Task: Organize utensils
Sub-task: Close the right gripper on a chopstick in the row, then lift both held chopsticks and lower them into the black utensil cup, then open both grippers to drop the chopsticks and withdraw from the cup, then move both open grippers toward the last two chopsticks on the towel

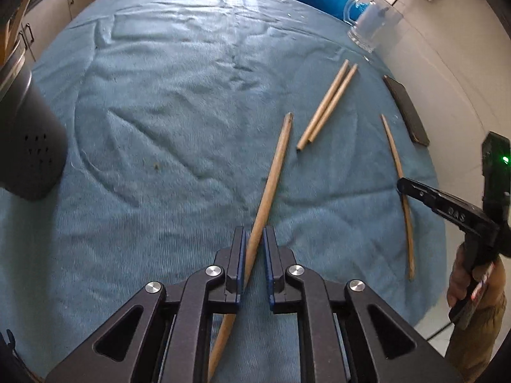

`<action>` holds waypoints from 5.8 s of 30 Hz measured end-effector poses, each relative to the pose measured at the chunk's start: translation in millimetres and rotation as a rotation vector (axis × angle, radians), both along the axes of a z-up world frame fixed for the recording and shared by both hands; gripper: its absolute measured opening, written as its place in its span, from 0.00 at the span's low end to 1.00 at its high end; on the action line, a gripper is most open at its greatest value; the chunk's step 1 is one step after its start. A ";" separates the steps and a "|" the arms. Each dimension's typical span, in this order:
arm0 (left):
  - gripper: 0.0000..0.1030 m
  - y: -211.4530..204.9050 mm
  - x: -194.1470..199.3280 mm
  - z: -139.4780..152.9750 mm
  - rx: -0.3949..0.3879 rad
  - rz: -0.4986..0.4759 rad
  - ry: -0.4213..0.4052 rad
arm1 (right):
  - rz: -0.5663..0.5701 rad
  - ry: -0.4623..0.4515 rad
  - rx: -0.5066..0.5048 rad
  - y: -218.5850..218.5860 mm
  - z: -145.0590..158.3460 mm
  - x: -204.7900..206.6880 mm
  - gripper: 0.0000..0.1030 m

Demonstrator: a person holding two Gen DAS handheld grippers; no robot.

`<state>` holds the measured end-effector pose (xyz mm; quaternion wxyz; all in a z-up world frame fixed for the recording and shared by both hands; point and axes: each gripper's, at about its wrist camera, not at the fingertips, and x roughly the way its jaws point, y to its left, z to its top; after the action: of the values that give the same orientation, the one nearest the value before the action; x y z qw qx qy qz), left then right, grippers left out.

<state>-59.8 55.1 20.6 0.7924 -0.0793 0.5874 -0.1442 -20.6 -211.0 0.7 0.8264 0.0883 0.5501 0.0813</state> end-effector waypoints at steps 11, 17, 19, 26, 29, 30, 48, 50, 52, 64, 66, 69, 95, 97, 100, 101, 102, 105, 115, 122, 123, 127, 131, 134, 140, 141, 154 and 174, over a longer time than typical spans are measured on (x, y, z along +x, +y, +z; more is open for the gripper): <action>0.18 -10.3 14.8 9.8 0.060 -0.055 -0.059 | -0.017 0.092 -0.106 5.0 1.1 37.1 0.18; 0.18 -35.9 29.5 0.2 0.158 -0.167 -0.047 | 0.046 0.154 -0.183 17.3 0.7 52.4 0.21; 0.18 -41.3 32.2 -0.2 0.190 -0.191 -0.049 | 0.078 0.193 -0.210 22.0 -0.1 59.4 0.21; 0.18 -55.8 45.1 -0.4 0.263 -0.240 -0.010 | 0.140 0.320 -0.249 32.7 -4.0 88.3 0.21; 0.17 -59.2 47.6 -0.5 0.280 -0.256 -0.014 | 0.146 0.334 -0.245 35.5 -4.8 97.0 0.20; 0.07 -58.1 47.8 -0.2 0.275 -0.252 -0.024 | 0.151 0.320 -0.244 37.3 -4.2 97.6 0.15; 0.06 1.3 -26.3 69.3 0.008 -0.067 -0.327 | 0.087 -0.185 0.013 45.4 39.8 8.4 0.07; 0.06 12.0 -35.8 79.4 -0.016 -0.037 -0.360 | 0.084 -0.231 0.035 56.8 44.0 5.4 0.07; 0.06 20.1 -40.0 87.6 -0.034 -0.010 -0.389 | 0.081 -0.276 0.065 59.2 54.2 -5.8 0.07; 0.06 118.8 -75.2 169.9 -0.112 0.255 -0.676 | 0.125 -0.531 0.228 105.6 133.4 -30.5 0.07; 0.06 135.7 -75.3 184.0 -0.112 0.301 -0.726 | 0.144 -0.557 0.262 120.2 143.1 -26.0 0.07; 0.06 156.4 -67.7 198.2 -0.086 0.366 -0.781 | 0.184 -0.597 0.322 154.3 160.7 -15.5 0.07; 0.06 233.4 45.7 147.1 -0.141 0.562 -0.832 | 0.194 -0.766 0.341 322.6 140.1 69.6 0.07; 0.06 233.2 44.9 143.7 -0.139 0.562 -0.819 | 0.199 -0.774 0.324 322.7 139.5 66.5 0.08; 0.06 234.6 40.8 139.9 -0.140 0.576 -0.804 | 0.207 -0.767 0.313 322.7 136.3 63.6 0.08; 0.06 234.6 39.0 139.4 -0.139 0.579 -0.802 | 0.208 -0.762 0.316 322.0 134.9 62.8 0.08; 0.06 235.6 37.9 138.8 -0.137 0.580 -0.800 | 0.208 -0.757 0.319 321.2 133.8 62.5 0.08; 0.07 236.0 31.9 138.7 -0.132 0.586 -0.786 | 0.207 -0.742 0.325 318.2 132.1 61.7 0.10; 0.33 227.0 -6.9 156.1 -0.065 0.612 -0.803 | 0.179 -0.768 0.310 291.9 140.8 38.0 0.47; 0.47 198.6 -45.3 160.3 0.059 0.617 -0.797 | 0.092 -0.722 0.257 248.5 126.5 21.5 0.52; 0.47 194.9 -47.7 160.0 0.068 0.613 -0.791 | 0.075 -0.708 0.251 239.9 122.6 19.4 0.53; 0.48 175.4 -56.2 157.5 0.117 0.588 -0.770 | 0.005 -0.665 0.230 208.5 109.8 10.1 0.53; 0.50 151.9 -59.9 152.9 0.166 0.538 -0.741 | -0.059 -0.619 0.207 176.1 95.6 -0.1 0.53; 0.53 133.6 -63.1 151.4 0.217 0.501 -0.735 | -0.097 -0.588 0.204 156.4 87.1 -7.3 0.53; 0.61 105.0 -71.0 147.4 0.265 0.433 -0.730 | -0.143 -0.555 0.185 126.5 75.7 -20.8 0.54; 0.62 101.4 -71.6 146.0 0.266 0.423 -0.724 | -0.150 -0.550 0.184 120.9 73.8 -23.0 0.54; 0.64 64.9 -55.8 124.5 0.232 0.307 -0.630 | -0.221 -0.504 0.131 63.7 47.6 -28.1 0.55; 0.62 -82.5 95.8 30.1 0.076 -0.021 -0.345 | -0.352 -0.470 0.192 -18.5 2.7 7.3 0.55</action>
<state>36.0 -27.4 50.7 0.8823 -0.0172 0.4486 -0.1414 -13.3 -229.5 3.3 0.9202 0.2388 0.3101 0.0067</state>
